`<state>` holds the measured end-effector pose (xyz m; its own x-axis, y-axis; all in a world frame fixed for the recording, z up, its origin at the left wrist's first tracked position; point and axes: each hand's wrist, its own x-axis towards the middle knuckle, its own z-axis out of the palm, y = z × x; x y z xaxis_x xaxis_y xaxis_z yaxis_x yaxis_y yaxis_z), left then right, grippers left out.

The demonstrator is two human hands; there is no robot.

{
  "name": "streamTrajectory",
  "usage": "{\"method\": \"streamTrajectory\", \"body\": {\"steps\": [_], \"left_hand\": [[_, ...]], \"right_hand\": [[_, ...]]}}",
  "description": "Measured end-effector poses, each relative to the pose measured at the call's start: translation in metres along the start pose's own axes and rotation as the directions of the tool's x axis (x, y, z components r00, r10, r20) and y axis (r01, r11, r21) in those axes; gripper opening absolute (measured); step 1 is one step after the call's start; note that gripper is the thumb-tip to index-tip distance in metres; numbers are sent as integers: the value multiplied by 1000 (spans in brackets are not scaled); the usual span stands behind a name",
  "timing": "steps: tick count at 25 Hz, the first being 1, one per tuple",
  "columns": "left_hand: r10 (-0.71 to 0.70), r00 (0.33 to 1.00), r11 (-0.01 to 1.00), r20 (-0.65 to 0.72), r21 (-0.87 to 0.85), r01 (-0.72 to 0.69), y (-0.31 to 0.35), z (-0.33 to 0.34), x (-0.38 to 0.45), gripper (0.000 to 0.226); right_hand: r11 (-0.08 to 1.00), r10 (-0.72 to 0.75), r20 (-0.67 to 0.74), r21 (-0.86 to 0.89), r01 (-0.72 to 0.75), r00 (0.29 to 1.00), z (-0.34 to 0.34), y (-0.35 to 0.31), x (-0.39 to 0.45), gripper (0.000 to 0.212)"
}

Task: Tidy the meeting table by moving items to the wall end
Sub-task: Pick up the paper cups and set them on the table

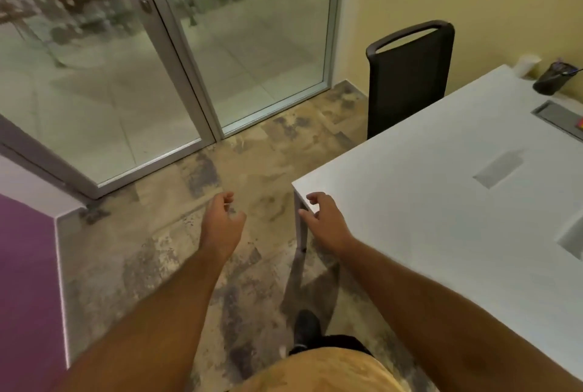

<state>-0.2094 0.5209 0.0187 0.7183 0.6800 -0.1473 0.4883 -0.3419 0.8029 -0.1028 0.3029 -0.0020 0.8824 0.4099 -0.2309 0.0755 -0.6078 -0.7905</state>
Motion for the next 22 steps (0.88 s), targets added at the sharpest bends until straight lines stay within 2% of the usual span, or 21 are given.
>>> {"method": "streamTrajectory", "body": {"steps": [3,8,13,17,22], "left_hand": [[-5,1000,1000,29,-3,5,21,11,64,50],[53,980,996,191,56,-65,38,30,186,59],[220,892,965,395,43,-257,72,36,352,65],[321,777,912,541,46,-409,123,28,466,68],[401,709,888,579,-58,-455,201,82,553,64]], "right_hand": [[999,36,-34,-32,-37,999,6,-18,67,54],[990,63,-136,-114,-78,989,23,-36,170,64],[986,142,-275,-46,-160,951,35,-77,292,66],[964,266,-422,112,-241,867,21,-131,369,63],[949,314,-655,242,-202,687,-37,-173,431,56]]}}
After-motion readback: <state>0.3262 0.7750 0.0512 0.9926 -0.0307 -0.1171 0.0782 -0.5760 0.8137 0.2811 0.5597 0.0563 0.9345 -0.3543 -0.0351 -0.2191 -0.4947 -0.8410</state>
